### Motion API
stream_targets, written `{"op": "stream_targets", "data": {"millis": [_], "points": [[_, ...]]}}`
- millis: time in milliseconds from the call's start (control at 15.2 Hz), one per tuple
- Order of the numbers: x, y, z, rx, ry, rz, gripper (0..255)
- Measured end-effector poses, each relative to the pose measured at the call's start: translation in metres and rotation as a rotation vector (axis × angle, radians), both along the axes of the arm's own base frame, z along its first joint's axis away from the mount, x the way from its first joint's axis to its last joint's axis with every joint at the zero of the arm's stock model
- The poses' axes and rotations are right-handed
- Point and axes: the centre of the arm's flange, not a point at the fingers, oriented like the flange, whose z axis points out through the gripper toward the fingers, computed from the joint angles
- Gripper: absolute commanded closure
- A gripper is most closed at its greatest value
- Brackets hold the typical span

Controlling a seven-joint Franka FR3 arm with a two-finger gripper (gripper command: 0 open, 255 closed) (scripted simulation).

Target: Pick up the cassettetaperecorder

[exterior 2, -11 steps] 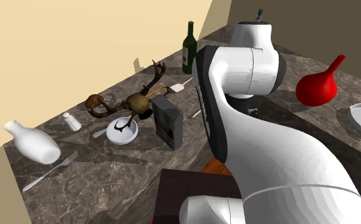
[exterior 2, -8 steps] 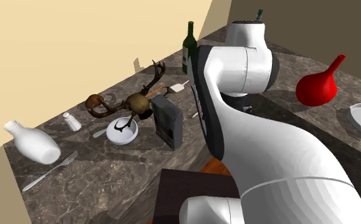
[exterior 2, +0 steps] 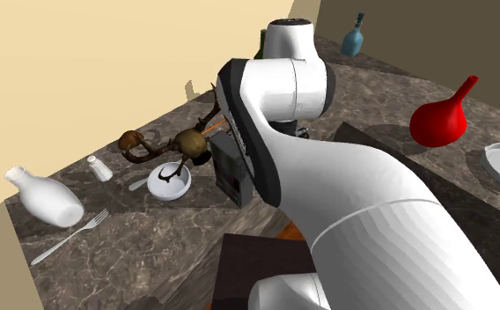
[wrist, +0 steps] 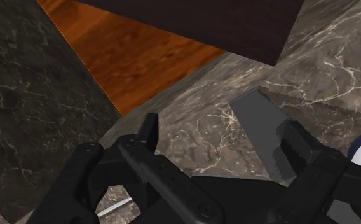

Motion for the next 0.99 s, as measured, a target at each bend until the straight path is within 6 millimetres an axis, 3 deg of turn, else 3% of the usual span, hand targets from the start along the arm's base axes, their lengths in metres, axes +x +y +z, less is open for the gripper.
{"op": "stream_targets", "data": {"millis": [396, 924, 990], "points": [[0.008, 0.072, 0.005, 0.048, -0.056, 0.179, 0], [0.009, 0.080, -0.028, 0.056, -0.064, 0.206, 0], [0.008, 0.080, -0.031, 0.056, -0.064, 0.206, 255]]}}
